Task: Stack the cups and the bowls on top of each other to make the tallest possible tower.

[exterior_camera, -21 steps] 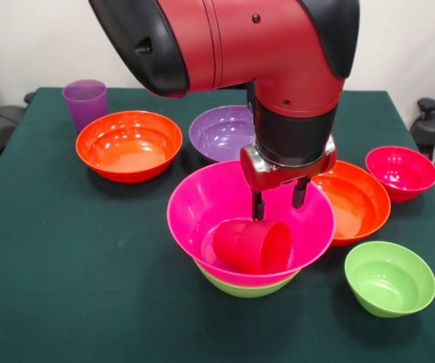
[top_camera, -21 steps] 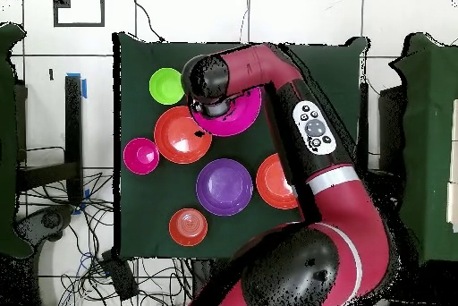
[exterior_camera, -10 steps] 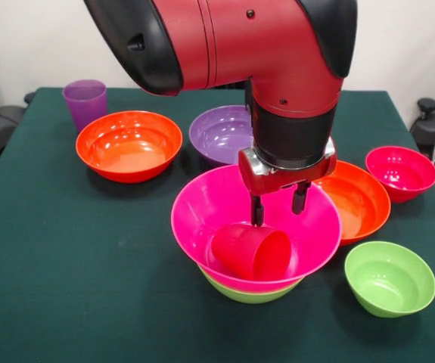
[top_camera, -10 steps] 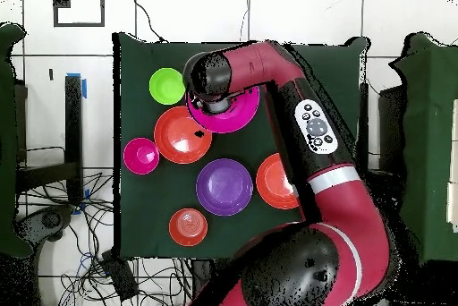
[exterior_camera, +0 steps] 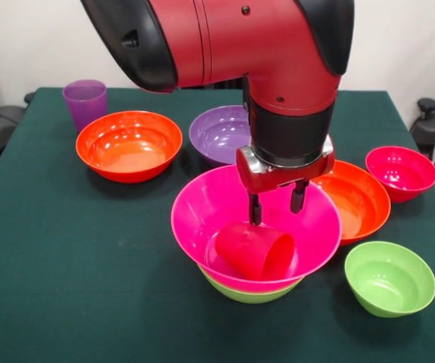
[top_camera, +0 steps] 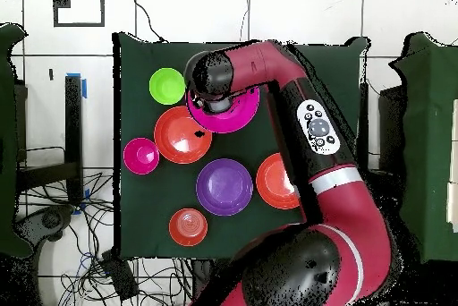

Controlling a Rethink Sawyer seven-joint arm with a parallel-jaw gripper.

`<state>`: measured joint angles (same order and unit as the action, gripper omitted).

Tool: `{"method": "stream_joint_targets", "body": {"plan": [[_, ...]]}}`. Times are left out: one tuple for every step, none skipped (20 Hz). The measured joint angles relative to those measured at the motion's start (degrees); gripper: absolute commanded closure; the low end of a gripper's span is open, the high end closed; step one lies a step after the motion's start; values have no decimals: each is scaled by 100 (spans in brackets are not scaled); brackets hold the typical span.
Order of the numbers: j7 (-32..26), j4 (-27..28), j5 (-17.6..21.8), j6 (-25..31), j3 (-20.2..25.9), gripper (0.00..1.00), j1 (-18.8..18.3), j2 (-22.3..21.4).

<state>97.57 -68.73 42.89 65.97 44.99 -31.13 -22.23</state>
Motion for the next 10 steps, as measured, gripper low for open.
{"method": "stream_joint_targets", "body": {"plan": [[0,0,-12,0,-14,0,1,-19],[0,0,-15,0,-20,0,2,-29],[0,0,-50,2,-62,0,9,-95],[0,1,-69,5,-85,0,14,-130],[0,2,-78,9,-98,0,17,-148],[0,9,-126,43,-146,0,31,-210],[0,17,-150,64,-165,0,37,-237],[0,41,-193,119,-203,0,52,-288],[0,112,-242,222,-259,0,85,-349],[0,148,-251,262,-280,0,100,-367]]}}
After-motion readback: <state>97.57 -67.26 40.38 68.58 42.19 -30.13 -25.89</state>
